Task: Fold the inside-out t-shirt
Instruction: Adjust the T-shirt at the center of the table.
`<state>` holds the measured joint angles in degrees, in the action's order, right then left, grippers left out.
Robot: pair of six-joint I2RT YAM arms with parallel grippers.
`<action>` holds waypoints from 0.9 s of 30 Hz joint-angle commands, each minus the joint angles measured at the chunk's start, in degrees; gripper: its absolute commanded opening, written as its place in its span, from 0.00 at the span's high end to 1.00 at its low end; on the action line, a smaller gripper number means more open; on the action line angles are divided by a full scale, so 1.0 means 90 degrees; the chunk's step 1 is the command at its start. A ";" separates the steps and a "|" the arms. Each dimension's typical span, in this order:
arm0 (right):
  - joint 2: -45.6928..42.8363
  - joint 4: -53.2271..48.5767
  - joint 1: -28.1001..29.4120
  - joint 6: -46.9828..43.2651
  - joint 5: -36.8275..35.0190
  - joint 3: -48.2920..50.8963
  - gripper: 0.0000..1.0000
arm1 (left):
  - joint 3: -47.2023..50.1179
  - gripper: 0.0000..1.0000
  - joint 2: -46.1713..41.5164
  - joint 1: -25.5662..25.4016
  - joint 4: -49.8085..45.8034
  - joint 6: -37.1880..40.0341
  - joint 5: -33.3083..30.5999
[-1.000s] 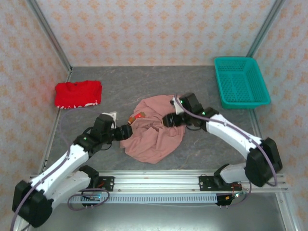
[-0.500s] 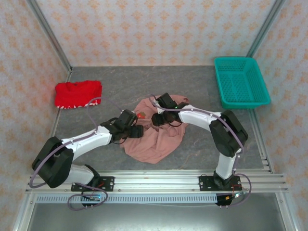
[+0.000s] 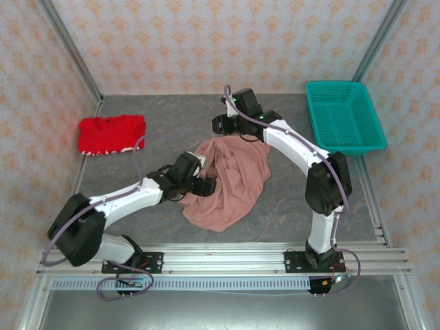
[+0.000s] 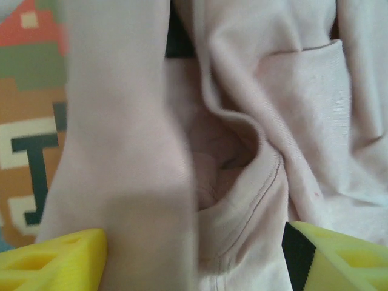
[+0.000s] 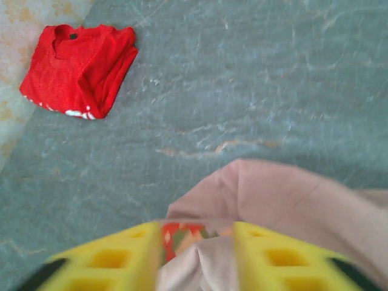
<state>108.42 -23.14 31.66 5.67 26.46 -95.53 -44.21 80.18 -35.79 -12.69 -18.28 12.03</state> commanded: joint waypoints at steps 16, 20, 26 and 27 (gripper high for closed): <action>-0.3478 -0.0175 0.0750 0.0568 -0.0691 0.5282 0.48 | -0.0001 0.29 -0.0603 -0.0787 -0.0695 0.0265 -0.0221; -0.3153 0.0138 0.0520 0.0488 -0.1273 0.5010 0.48 | -0.0209 0.36 -0.0052 -0.0840 -0.0807 0.0218 -0.0230; -0.2537 -0.0019 0.0774 0.0671 -0.1274 0.4998 0.48 | -0.0693 0.40 0.0741 -0.0840 -0.1147 0.0279 -0.0373; -0.2573 -0.0007 0.0833 0.0764 -0.1293 0.5154 0.47 | -0.0730 0.41 0.0878 -0.0832 -0.1155 0.0282 -0.0359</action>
<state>85.08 -23.03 37.50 10.59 17.34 -50.98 -48.40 86.15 -43.13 -20.36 -15.94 11.27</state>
